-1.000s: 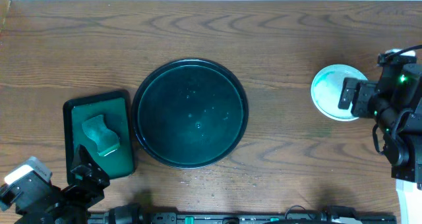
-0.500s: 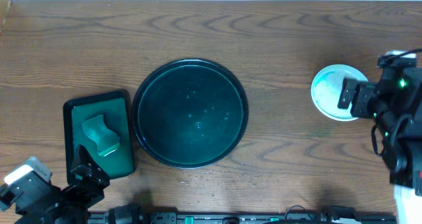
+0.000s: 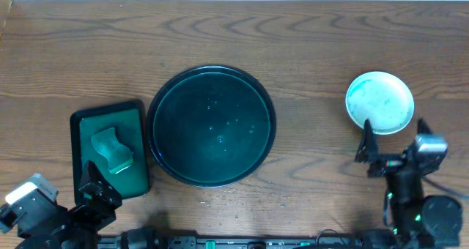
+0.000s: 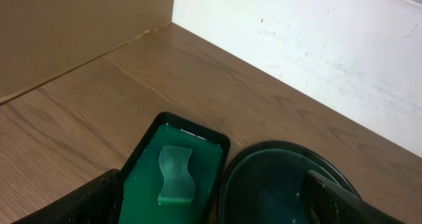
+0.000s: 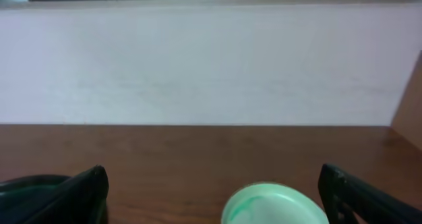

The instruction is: Clean dirty plates on tray and stack at the side

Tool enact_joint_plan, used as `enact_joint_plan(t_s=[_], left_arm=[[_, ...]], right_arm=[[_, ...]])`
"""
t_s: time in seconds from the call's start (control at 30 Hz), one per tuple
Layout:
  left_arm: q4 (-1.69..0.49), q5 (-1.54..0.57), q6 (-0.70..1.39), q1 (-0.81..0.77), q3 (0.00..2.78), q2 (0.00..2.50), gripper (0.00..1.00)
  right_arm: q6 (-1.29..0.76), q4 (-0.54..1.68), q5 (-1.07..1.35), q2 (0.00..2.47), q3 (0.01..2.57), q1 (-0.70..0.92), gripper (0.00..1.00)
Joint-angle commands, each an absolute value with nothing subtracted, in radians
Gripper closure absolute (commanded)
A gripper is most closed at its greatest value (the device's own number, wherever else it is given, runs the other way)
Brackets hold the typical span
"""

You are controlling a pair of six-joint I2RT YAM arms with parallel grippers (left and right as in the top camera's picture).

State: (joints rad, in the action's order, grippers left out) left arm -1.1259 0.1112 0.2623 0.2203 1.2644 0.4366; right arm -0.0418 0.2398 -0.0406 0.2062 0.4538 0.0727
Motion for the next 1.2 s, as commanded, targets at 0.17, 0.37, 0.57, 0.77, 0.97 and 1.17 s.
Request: enact_joint_plan(t_s=[0.17, 0.37, 0.57, 0.77, 0.97, 1.17], left_arm=[[-1.126, 0.117, 0.267, 0.218, 1.262, 0.442, 0.14], [-1.126, 0.117, 0.267, 0.218, 1.262, 0.442, 0.14], [-1.126, 0.117, 0.267, 0.218, 1.262, 0.442, 0.14], [-1.126, 0.117, 0.267, 0.218, 1.262, 0.442, 0.14], [-1.126, 0.117, 0.267, 0.218, 1.262, 0.442, 0.14], [-1.126, 0.117, 0.267, 0.218, 1.262, 0.442, 0.14]], right_arm=[[-0.149, 0.053, -0.082, 0.002, 0.200, 0.123, 0.01], [-0.247, -0.168, -0.081, 0.005, 0.049, 0.126, 0.01], [-0.276, -0.202, -0.100, 0.005, 0.006, 0.137, 0.01], [-0.276, -0.084, -0.105, 0.005, 0.006, 0.139, 0.01], [-0.261, 0.069, -0.083, 0.005, 0.006, 0.139, 0.01], [-0.148, 0.075, 0.017, 0.005, 0.005, 0.139, 0.01]])
